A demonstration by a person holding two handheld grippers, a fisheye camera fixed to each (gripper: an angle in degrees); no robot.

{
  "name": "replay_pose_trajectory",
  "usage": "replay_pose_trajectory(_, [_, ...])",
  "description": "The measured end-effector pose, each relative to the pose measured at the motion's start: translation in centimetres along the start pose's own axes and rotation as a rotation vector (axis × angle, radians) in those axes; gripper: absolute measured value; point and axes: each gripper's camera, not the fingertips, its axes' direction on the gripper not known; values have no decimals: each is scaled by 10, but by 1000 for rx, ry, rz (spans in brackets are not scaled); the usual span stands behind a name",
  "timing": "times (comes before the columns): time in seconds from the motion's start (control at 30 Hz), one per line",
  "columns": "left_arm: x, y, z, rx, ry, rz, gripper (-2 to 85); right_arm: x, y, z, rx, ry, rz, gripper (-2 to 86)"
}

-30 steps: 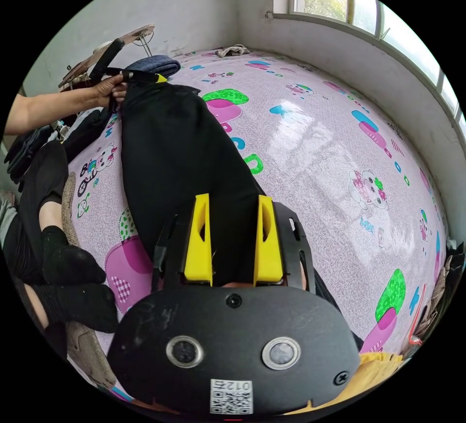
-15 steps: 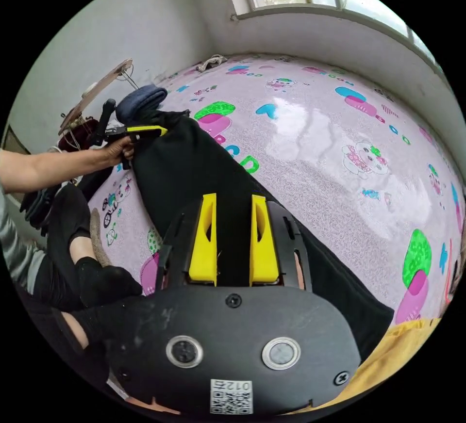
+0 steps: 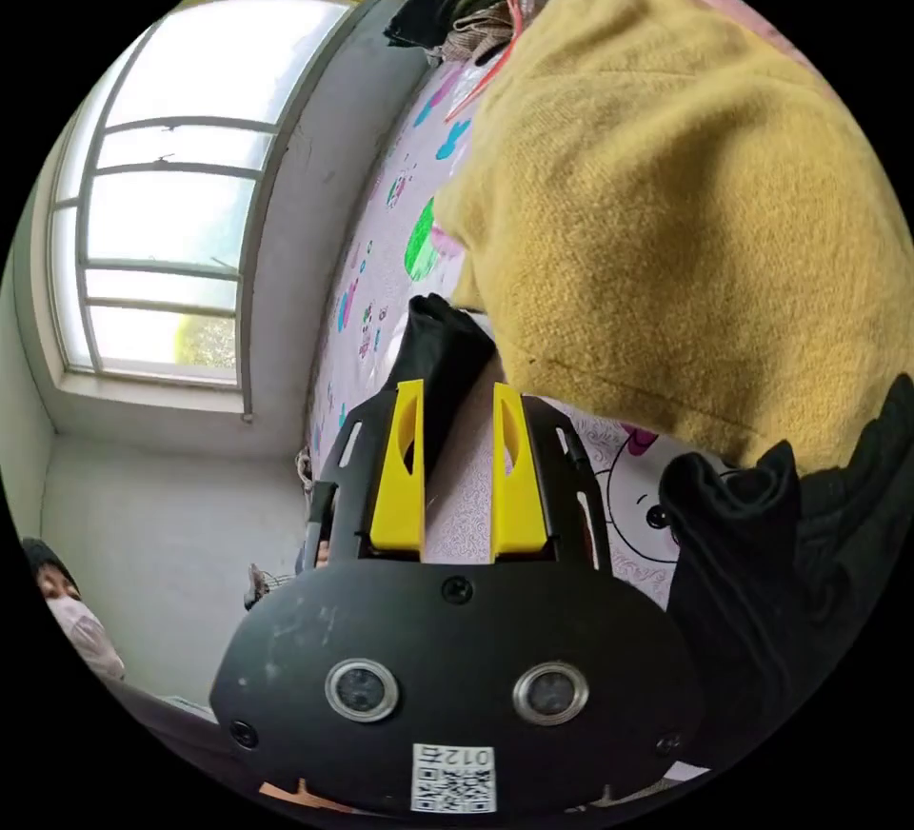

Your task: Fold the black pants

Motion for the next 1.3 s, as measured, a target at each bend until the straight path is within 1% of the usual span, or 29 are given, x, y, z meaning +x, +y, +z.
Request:
replay_pose_trajectory(0.07, [13, -9, 7, -17, -6, 8, 39, 50, -27, 1, -8, -69, 85, 110])
replay_pose_trajectory(0.17, [21, -21, 14, -28, -6, -24, 43, 90, -57, -1, 12, -95, 117, 102])
replay_pose_trajectory(0.23, [23, -24, 17, -38, 6, -46, 44, 105, -77, -2, 27, -103, 110, 95])
replay_pose_trajectory(0.4, [31, -20, 10, 11, 44, -80, 50, 129, -126, -2, 42, -129, 107, 78])
replay_pose_trajectory(0.53, [41, -23, 4, 12, 42, -88, 55, 159, -156, 3, 38, -188, 130, 28])
replay_pose_trajectory(0.6, [47, -25, -1, 5, 47, -102, 63, 159, -166, 3, 41, -223, 99, 18])
replay_pose_trajectory(0.7, [59, -33, -22, 13, 15, -131, 79, 121, -180, -4, 52, -240, 5, 24])
replay_pose_trajectory(0.83, [97, -55, -62, 145, -50, -70, 105, 44, -196, -3, 33, -268, -108, 26])
replay_pose_trajectory(0.97, [177, -97, -74, 206, -52, 125, 124, -38, -204, 15, -5, -275, -167, 27])
replay_pose_trajectory(1.0, [202, -108, -72, 218, -75, 186, 129, -51, -204, 18, -12, -277, -179, 28])
replay_pose_trajectory(1.07, [234, -123, -67, 222, -119, 243, 134, -107, -204, 34, -49, -274, -256, 30])
replay_pose_trajectory(1.1, [251, -134, -64, 215, -146, 268, 136, -121, -204, 38, -59, -269, -278, 30])
replay_pose_trajectory(1.17, [270, -146, -62, 210, -180, 286, 138, -173, -205, 54, -93, -252, -359, 31])
replay_pose_trajectory(1.3, [291, -164, -68, 241, -239, 255, 135, -241, -208, 83, -151, -234, -465, 32])
